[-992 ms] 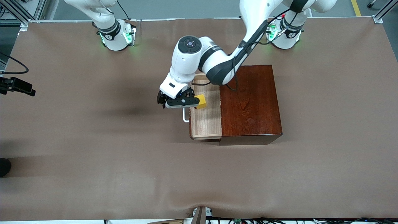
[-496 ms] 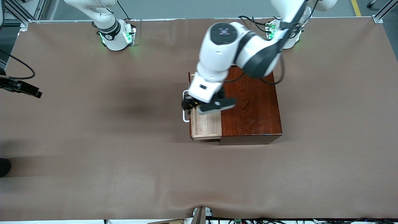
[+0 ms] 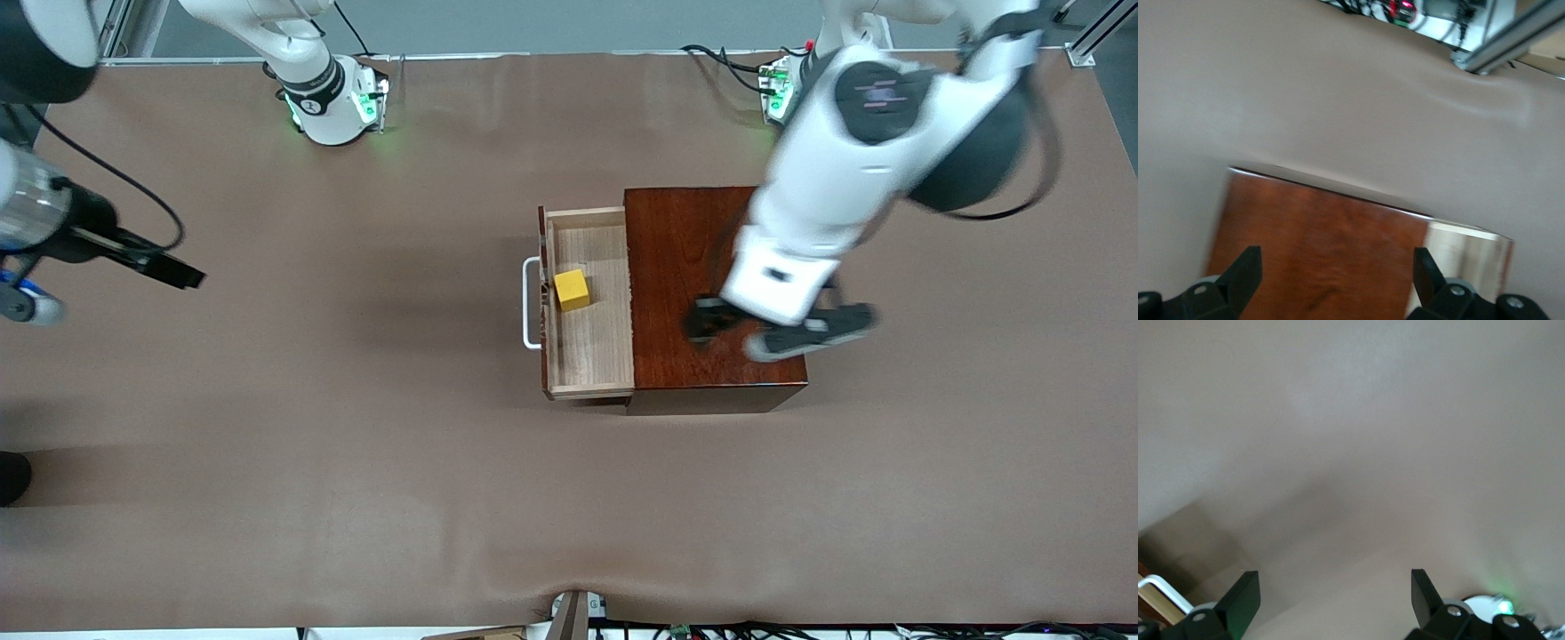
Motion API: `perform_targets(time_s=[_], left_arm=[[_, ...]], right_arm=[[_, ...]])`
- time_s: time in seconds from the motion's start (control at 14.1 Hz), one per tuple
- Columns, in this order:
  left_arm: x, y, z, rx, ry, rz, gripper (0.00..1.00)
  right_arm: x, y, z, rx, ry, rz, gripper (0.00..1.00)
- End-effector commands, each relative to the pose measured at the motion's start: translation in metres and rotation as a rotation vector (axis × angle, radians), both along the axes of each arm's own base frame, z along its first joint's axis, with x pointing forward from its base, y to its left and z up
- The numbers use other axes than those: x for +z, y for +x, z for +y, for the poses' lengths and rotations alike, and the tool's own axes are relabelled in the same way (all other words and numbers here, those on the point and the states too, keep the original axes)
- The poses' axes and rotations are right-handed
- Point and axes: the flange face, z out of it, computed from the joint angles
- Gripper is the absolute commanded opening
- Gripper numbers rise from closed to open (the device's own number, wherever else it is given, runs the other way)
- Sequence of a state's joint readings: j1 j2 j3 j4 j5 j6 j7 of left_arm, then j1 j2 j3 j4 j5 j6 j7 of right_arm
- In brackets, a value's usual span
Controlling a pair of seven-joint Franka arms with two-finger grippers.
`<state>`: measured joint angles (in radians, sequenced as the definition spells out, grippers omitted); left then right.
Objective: Open drawer, take yellow block, close drawer
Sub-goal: 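Lift the left gripper away while the right gripper reaches toward the drawer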
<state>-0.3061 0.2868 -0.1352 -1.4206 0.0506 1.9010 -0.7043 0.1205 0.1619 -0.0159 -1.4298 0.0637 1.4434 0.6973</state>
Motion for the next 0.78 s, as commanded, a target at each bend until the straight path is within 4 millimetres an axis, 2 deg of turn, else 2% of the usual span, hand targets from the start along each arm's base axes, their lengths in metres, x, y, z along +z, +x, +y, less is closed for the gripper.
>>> perform_targets(time_s=[0.0, 0.14, 0.42, 0.57, 0.71], left_arm=[[0.027, -0.019, 0.069, -0.018, -0.01, 0.011, 1.0], [0.041, -0.021, 0.111, -0.038, -0.002, 0.038, 1.0], [0.065, -0.036, 0.178, -0.121, 0.042, 0.082, 1.0], [0.077, -0.047, 0.205, -0.157, 0.057, 0.102, 1.0], [0.084, -0.054, 0.215, -0.194, 0.073, 0.109, 1.0]], right_arm=[[-0.018, 0.001, 0.053, -0.121, -0.018, 0.039, 1.0], [-0.035, 0.0, 0.094, -0.197, -0.032, 0.069, 1.0], [-0.056, -0.008, 0.172, -0.349, -0.043, 0.062, 1.0], [-0.07, -0.01, 0.207, -0.439, -0.047, 0.049, 1.0], [-0.087, -0.013, 0.244, -0.533, -0.037, 0.039, 1.0]])
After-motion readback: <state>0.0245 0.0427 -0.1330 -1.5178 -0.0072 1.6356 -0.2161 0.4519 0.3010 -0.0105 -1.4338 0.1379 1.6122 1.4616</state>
